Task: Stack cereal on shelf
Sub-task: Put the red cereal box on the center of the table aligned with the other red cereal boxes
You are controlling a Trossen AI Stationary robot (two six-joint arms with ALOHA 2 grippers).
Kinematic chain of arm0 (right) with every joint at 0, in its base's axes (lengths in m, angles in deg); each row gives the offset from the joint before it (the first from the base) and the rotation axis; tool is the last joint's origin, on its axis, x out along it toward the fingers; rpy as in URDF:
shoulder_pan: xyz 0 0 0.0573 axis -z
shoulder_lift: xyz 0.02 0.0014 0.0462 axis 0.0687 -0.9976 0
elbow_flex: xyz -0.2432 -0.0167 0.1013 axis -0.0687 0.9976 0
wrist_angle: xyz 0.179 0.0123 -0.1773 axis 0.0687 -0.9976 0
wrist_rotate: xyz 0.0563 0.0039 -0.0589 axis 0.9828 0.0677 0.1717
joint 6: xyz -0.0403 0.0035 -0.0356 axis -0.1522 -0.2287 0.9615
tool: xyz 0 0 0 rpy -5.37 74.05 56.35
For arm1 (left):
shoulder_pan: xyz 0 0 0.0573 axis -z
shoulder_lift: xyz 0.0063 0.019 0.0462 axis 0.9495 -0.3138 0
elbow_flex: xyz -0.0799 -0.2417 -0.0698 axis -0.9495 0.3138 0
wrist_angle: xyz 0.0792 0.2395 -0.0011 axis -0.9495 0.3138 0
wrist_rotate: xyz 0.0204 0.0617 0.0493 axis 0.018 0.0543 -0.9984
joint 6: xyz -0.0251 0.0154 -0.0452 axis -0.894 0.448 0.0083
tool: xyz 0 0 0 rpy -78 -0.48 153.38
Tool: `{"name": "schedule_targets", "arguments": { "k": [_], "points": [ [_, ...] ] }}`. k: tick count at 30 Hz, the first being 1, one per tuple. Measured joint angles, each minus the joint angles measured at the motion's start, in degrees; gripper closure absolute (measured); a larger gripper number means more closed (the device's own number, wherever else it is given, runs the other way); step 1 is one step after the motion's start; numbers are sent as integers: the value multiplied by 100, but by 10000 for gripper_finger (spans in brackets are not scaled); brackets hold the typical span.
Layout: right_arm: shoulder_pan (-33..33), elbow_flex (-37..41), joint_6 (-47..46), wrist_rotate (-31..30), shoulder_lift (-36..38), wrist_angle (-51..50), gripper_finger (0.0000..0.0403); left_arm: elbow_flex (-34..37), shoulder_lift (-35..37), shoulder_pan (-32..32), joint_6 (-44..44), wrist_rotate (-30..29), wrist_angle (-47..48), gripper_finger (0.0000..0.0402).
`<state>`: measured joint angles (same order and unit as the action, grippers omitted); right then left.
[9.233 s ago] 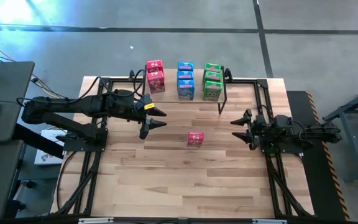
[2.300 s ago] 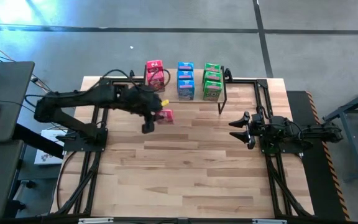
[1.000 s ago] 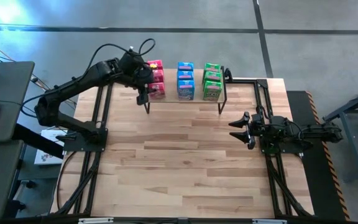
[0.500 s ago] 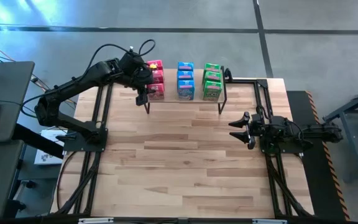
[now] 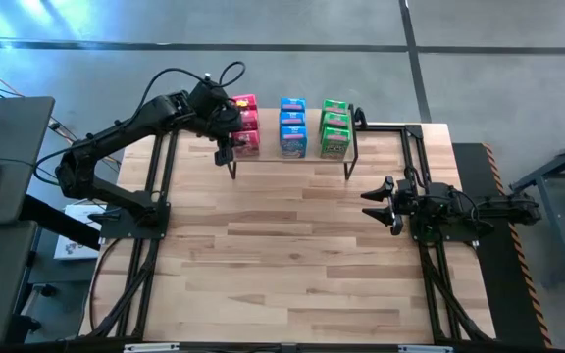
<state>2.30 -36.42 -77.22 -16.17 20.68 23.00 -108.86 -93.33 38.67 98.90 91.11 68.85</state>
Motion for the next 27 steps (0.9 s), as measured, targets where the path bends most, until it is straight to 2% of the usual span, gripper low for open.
{"name": "schedule_targets", "arguments": {
  "k": [13,27],
  "points": [
    [0,0,-1,0,0,0,153,0,-2,0,-1,-101,44,210],
    [-1,0,-1,-2,-2,0,153,-150,13,0,-75,-254,38,206]
  ]
}}
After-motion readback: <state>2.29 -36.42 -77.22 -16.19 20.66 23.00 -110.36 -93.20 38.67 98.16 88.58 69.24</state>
